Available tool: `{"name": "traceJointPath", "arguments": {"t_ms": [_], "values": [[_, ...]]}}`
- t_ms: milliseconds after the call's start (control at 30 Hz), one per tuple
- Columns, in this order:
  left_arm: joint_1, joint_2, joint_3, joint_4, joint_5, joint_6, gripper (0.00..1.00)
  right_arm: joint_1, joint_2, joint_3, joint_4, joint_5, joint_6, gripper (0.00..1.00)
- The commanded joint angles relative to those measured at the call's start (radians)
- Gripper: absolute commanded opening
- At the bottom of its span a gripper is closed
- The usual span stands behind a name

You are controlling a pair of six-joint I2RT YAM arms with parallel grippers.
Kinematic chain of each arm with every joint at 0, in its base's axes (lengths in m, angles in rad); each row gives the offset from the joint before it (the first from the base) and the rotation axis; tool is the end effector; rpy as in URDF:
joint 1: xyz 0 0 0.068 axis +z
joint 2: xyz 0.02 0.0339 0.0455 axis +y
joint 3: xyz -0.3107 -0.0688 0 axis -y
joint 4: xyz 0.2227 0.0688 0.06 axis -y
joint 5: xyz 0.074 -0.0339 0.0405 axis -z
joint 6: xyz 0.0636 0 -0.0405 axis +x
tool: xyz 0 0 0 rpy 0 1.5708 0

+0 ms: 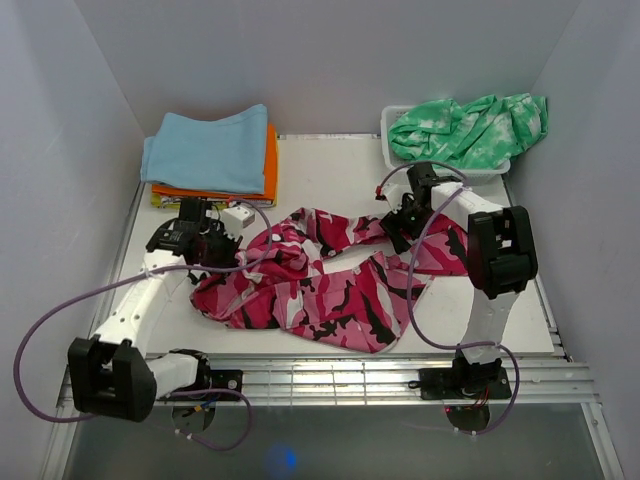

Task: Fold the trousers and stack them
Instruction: Flatten the trousers out

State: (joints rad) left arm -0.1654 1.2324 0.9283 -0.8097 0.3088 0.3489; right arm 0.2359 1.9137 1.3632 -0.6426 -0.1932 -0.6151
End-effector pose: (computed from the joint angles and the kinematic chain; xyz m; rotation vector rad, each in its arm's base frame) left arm 0.2007 -0.0531 0.2764 0.7634 2.5276 -0.3527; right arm 0.3821 0.1044 0.2139 -1.1733 2.4665 0.1615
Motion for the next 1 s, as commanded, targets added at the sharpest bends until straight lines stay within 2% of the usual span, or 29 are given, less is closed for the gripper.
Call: {"name": "traceJointPath", "arguments": {"t_ms": [0, 100, 167, 200, 233, 267, 300, 333, 400, 433, 467, 500, 600, 667, 700, 733, 800, 867, 967], "values": [[-0.011, -0.126, -0.009, -0.095, -0.209, 0.075, 0.0, -0.007, 0.064, -0.001, -0.159, -0.012, -0.026, 0.83], [-0.01, -0.152, -0.037, -0.097, -0.363, 0.041, 0.0, -0.035, 0.012, -0.038, -0.166, -0.066, -0.028, 0.81], [-0.005, -0.136, -0.002, -0.104, -0.382, 0.009, 0.13, -0.053, -0.048, -0.05, -0.189, -0.106, -0.04, 0.8], [-0.002, -0.125, 0.035, -0.135, -0.364, 0.004, 0.25, -0.061, -0.068, -0.053, -0.201, -0.118, -0.057, 0.8], [0.003, -0.107, 0.076, -0.149, -0.244, 0.01, 0.4, -0.072, -0.105, -0.055, -0.227, -0.133, -0.061, 0.8], [0.003, -0.105, 0.168, -0.155, -0.176, 0.033, 0.74, -0.076, -0.119, -0.05, -0.247, -0.14, -0.07, 0.8], [0.001, -0.102, 0.217, -0.161, -0.098, 0.054, 0.93, -0.079, -0.131, -0.044, -0.267, -0.144, -0.081, 0.8], [0.0, -0.071, 0.269, -0.169, 0.058, 0.077, 0.98, -0.09, -0.154, -0.036, -0.299, -0.149, -0.081, 0.8], [-0.009, -0.002, 0.437, -0.215, 0.188, 0.114, 0.98, -0.104, -0.168, 0.005, -0.327, -0.163, -0.081, 0.8], [-0.041, 0.086, 0.486, -0.232, 0.272, 0.117, 0.98, -0.116, -0.171, 0.023, -0.341, -0.17, -0.081, 0.8], [-0.072, 0.131, 0.525, -0.258, 0.292, 0.128, 0.98, -0.119, -0.168, 0.06, -0.365, -0.172, -0.081, 0.8], [-0.109, 0.172, 0.555, -0.259, 0.297, 0.134, 0.98, -0.124, -0.162, 0.076, -0.379, -0.173, -0.083, 0.79], [-0.355, 0.32, 0.601, -0.217, 0.201, 0.17, 0.98, -0.125, -0.133, 0.099, -0.439, -0.181, -0.112, 0.77], [-0.405, 0.404, 0.648, -0.187, 0.171, 0.153, 0.98, -0.125, -0.116, 0.082, -0.457, -0.163, -0.118, 0.75], [-0.437, 0.52, 0.684, -0.209, 0.171, 0.142, 0.98, -0.129, -0.116, 0.044, -0.457, -0.154, -0.124, 0.74], [-0.448, 0.585, 0.773, -0.241, 0.168, 0.133, 0.95, -0.13, -0.123, 0.016, -0.447, -0.125, -0.13, 0.74], [-0.46, 0.718, 0.842, -0.328, 0.161, 0.125, 0.9, -0.135, -0.134, -0.069, -0.392, -0.079, -0.15, 0.74], [-0.459, 0.719, 0.816, -0.318, 0.119, 0.119, 0.89, -0.141, -0.13, -0.114, -0.349, 0.001, -0.163, 0.74], [-0.444, 0.616, 0.729, -0.301, 0.069, 0.137, 0.91, -0.171, -0.091, -0.176, -0.293, 0.113, -0.172, 0.72]]}}
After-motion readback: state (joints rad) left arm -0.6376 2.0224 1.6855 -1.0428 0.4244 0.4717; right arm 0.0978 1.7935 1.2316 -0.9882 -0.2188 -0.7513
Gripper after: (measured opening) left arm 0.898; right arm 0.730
